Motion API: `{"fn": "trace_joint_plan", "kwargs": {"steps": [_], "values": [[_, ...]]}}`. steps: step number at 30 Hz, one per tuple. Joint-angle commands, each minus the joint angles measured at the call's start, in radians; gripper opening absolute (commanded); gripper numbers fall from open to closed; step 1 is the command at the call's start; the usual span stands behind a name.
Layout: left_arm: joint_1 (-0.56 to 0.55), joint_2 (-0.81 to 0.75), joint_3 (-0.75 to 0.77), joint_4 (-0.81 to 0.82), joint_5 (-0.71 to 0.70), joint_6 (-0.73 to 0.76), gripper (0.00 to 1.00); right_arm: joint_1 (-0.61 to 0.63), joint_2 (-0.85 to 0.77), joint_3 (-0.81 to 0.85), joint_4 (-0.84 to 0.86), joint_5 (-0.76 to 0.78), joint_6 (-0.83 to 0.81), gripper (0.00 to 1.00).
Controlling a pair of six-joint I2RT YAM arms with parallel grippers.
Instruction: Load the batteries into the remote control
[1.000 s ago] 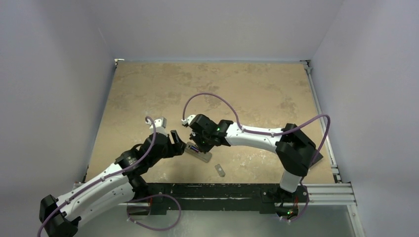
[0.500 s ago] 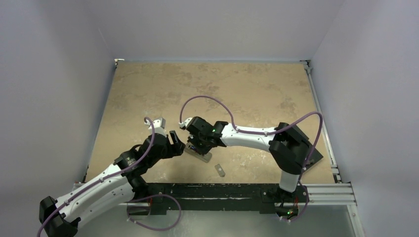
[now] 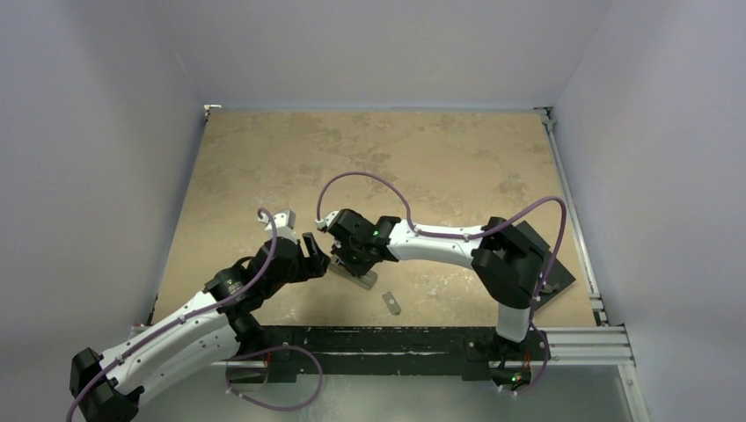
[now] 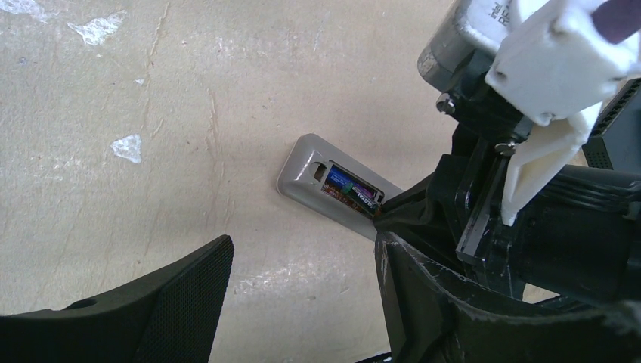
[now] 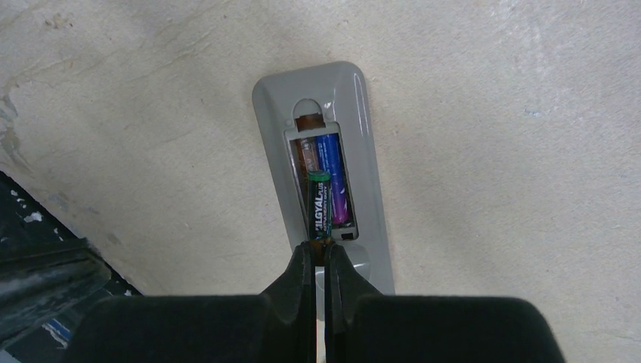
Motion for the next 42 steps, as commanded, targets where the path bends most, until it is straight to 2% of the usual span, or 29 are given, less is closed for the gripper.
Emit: {"fn": "trace_joint_plan", "kwargs": {"steps": [1, 13, 20, 42], "values": [[0.006, 0.004, 0.002, 0.017, -0.007, -0.010, 0.69, 0.008, -0.002, 0.046, -0.004, 0.000, 0.001, 0.06], [0.006, 0.012, 0.004, 0.020, -0.007, -0.007, 0.69, 0.011, 0.005, 0.059, -0.011, 0.008, -0.001, 0.13], [0.006, 0.013, 0.004, 0.020, -0.005, -0.007, 0.69, 0.012, 0.011, 0.066, -0.013, 0.013, -0.001, 0.20], [0.006, -0.002, 0.004, 0.007, -0.015, -0.004, 0.69, 0.017, 0.029, 0.082, -0.018, 0.015, -0.001, 0.27]]}}
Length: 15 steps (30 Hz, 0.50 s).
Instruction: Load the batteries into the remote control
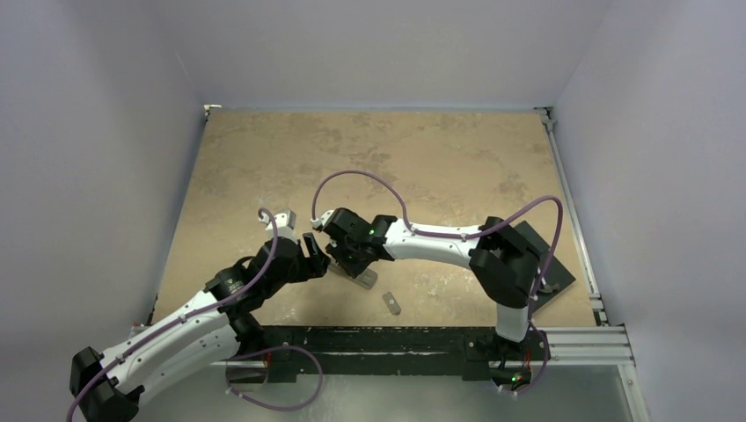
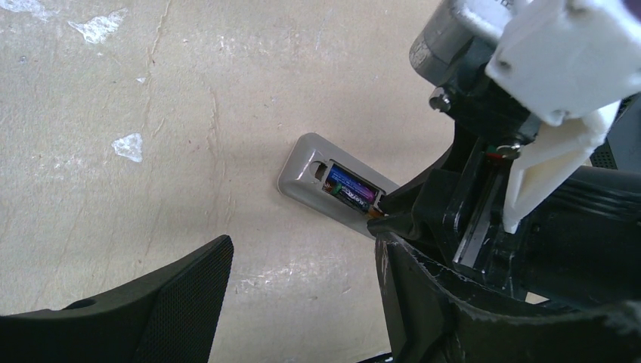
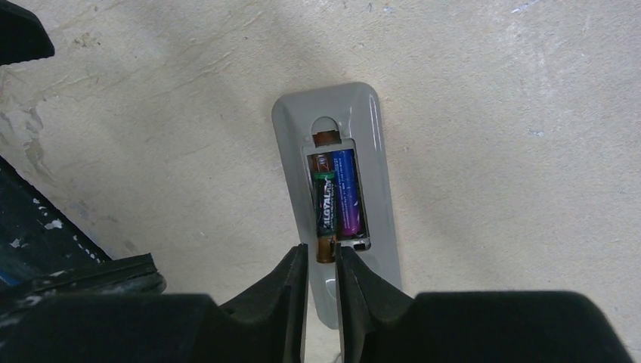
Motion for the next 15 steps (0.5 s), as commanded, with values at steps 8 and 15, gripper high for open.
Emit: {"fn": "trace_joint_plan", "kwargs": {"steps": [8, 15], "values": [[0.006, 0.012, 0.002, 0.018, -0.016, -0.003, 0.69, 0.008, -0.030, 0.016, 0.010, 0.047, 0.014, 0.30], [0.006, 0.030, 0.000, 0.031, -0.019, -0.004, 0.69, 0.008, -0.096, -0.023, 0.023, 0.088, 0.030, 0.32]]}}
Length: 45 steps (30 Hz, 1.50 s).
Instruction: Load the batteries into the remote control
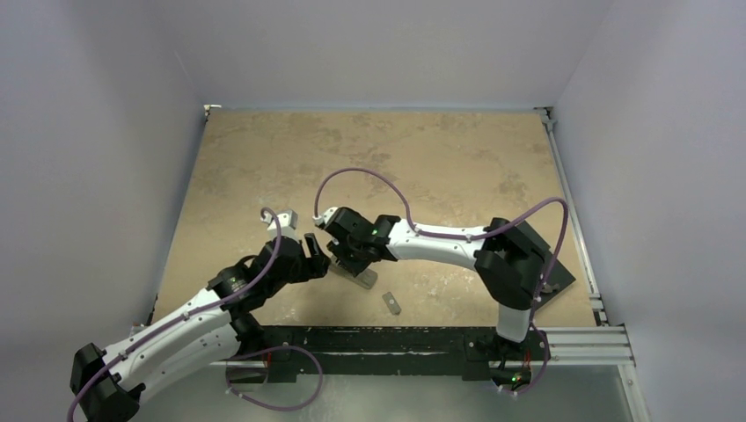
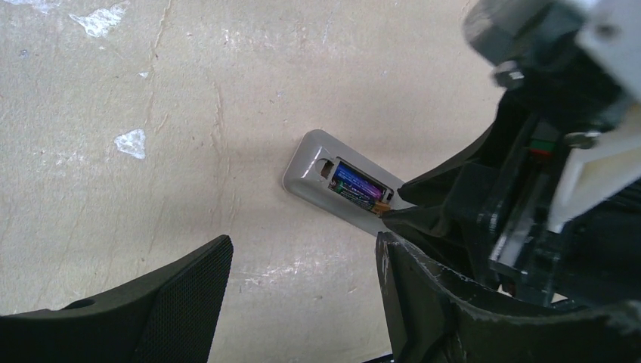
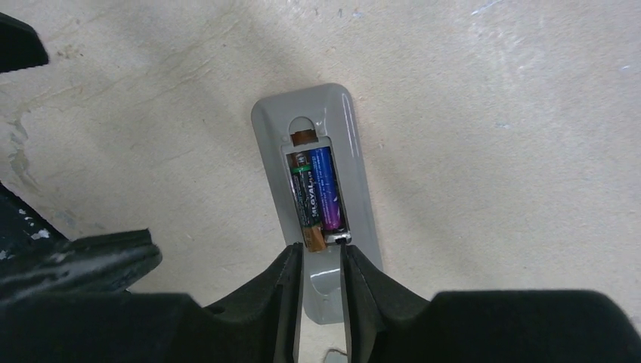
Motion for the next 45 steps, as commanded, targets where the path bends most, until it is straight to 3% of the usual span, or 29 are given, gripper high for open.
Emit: {"fn": "trace_joint_plan", "kwargs": {"steps": [1, 19, 22, 26, 28, 35, 45], "values": [[0.007, 0.009, -0.001, 0.032, -0.020, -0.004, 0.69, 0.006, -0.095, -0.019, 0.022, 0.049, 0.024, 0.32], [0.022, 0.203, 0.019, 0.186, -0.024, 0.061, 0.68, 0.006, -0.332, -0.279, 0.145, 0.044, 0.143, 0.34], [0.032, 0.245, 0.023, 0.225, -0.012, 0.078, 0.67, 0.007, -0.378, -0.340, 0.192, 0.000, 0.181, 0.27], [0.069, 0.293, 0.025, 0.274, 0.013, 0.113, 0.64, 0.012, -0.412, -0.404, 0.264, -0.073, 0.229, 0.07], [0.105, 0.320, 0.022, 0.308, 0.055, 0.133, 0.62, 0.020, -0.408, -0.427, 0.300, -0.107, 0.250, 0.00], [0.197, 0.409, 0.019, 0.407, 0.192, 0.172, 0.55, 0.063, -0.326, -0.460, 0.412, -0.140, 0.319, 0.00], [0.228, 0.459, -0.021, 0.463, 0.250, 0.166, 0.43, 0.080, -0.209, -0.440, 0.417, -0.056, 0.324, 0.00]]}}
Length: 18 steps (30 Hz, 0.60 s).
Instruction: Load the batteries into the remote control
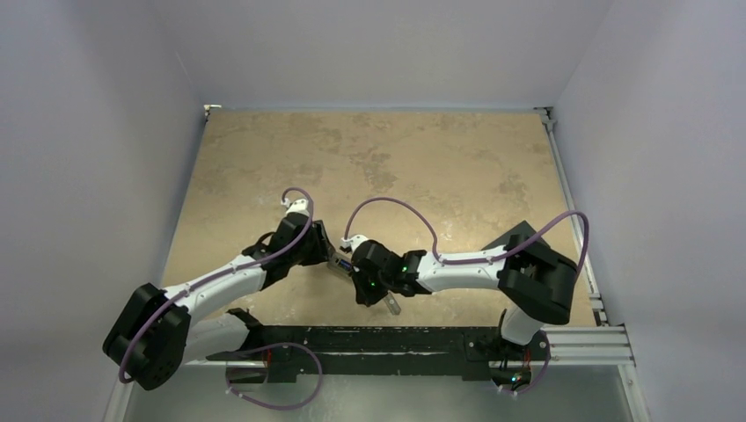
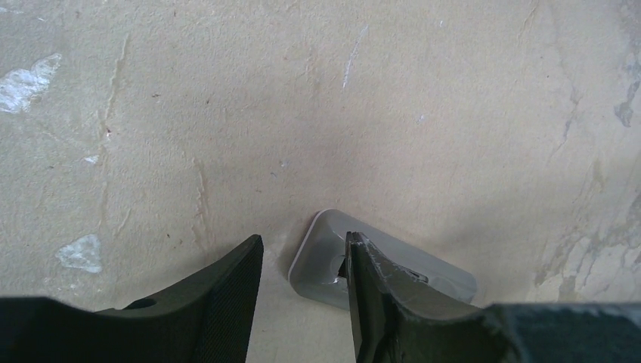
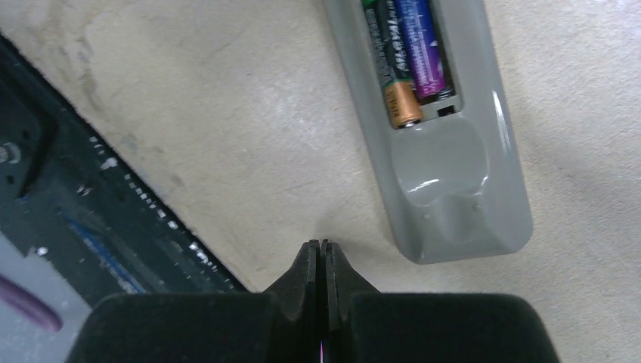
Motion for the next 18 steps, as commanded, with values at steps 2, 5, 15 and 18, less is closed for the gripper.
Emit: {"fn": "trace_joint_plan", "kwargs": {"steps": [2, 5, 15, 18], "values": [[0.011, -0.001, -0.020, 0.079, 0.043, 0.017, 0.42, 0.006, 0.022, 0.022, 0.016, 0.089, 0.011, 0.00], [0.010, 0.006, -0.035, 0.100, 0.060, 0.012, 0.40, 0.006, 0.031, 0.029, -0.008, 0.131, 0.006, 0.00], [0.010, 0.027, -0.071, 0.169, 0.098, -0.013, 0.46, 0.006, 0.036, 0.042, -0.069, 0.236, 0.021, 0.00], [0.010, 0.006, -0.080, 0.167, 0.098, -0.021, 0.49, 0.006, 0.030, 0.044, -0.085, 0.276, 0.017, 0.00]]}}
